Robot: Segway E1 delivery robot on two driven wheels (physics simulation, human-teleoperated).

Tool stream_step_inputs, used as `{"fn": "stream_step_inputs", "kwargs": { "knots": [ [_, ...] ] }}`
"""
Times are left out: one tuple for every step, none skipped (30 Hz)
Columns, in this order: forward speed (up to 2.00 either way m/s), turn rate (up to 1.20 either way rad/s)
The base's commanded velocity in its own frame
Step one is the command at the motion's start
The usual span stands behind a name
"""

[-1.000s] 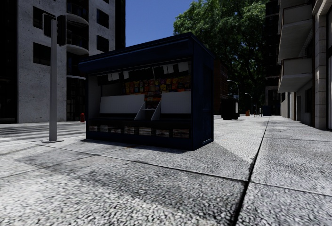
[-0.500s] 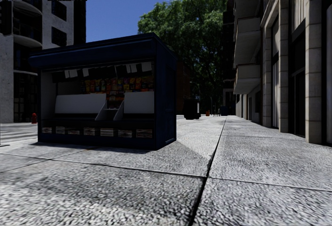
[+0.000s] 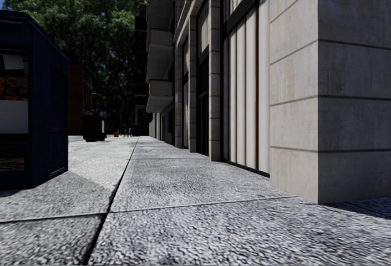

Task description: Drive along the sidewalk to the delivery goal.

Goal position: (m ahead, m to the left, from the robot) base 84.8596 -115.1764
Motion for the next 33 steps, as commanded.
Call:
{"fn": "stream_step_inputs", "kwargs": {
  "knots": [
    [0.00, -1.20],
    [0.00, -1.20],
    [0.00, -1.20],
    [0.00, -1.20],
    [0.00, -1.20],
    [0.00, -1.20],
    [0.00, -1.20],
    [0.00, -1.20],
    [0.00, -1.20],
    [0.00, -1.20],
    [0.00, -1.20],
    [0.00, -1.20],
    [0.00, -1.20],
    [0.00, -1.20],
    [0.00, -1.20],
    [0.00, -1.20],
    [0.00, -1.20],
    [0.00, -1.20],
    [0.00, -1.20],
    [0.00, -1.20],
    [0.00, -1.20],
    [0.00, -1.20],
    [0.00, -1.20],
    [0.00, -1.20],
    [0.00, -1.20],
    [0.00, -1.20],
    [0.00, -1.20],
    [0.00, -1.20],
    [0.00, -1.20],
    [0.00, -1.20],
    [0.00, -1.20],
    [0.00, -1.20],
    [0.00, -1.19]
  ]
}}
